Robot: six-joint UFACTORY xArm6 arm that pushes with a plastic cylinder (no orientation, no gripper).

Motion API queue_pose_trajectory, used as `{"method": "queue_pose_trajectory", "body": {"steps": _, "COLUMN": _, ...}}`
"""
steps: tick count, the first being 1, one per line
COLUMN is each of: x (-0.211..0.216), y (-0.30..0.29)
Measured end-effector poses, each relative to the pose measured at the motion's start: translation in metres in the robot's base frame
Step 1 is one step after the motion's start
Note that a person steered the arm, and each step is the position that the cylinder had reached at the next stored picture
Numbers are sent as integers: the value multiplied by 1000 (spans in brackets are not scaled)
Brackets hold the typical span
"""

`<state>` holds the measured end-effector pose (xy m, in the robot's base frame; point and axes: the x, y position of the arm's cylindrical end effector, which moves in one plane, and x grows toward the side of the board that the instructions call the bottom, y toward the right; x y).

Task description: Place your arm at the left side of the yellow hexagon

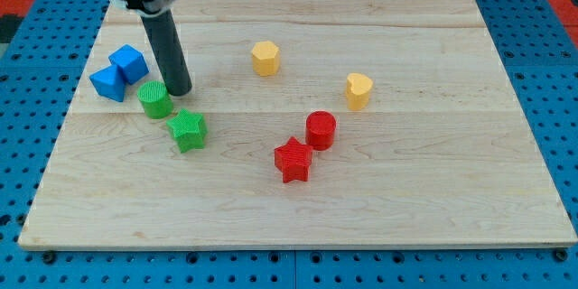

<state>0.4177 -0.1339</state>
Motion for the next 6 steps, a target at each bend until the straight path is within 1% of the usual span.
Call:
{"method": "queue_pose_trajectory", "body": {"steps": 1, "x": 3, "y": 14}}
{"method": "queue_pose_trajectory", "body": {"steps": 2, "x": -14, "y": 14}}
{"method": "queue_pose_trajectory", "body": {"steps": 3, "x": -60, "y": 0}}
{"method": "queue_pose_trajectory", "body": {"steps": 5, "x": -66, "y": 34}}
{"method": "queue_pose_trajectory", "body": {"steps": 6, "x": -48, "y": 37}}
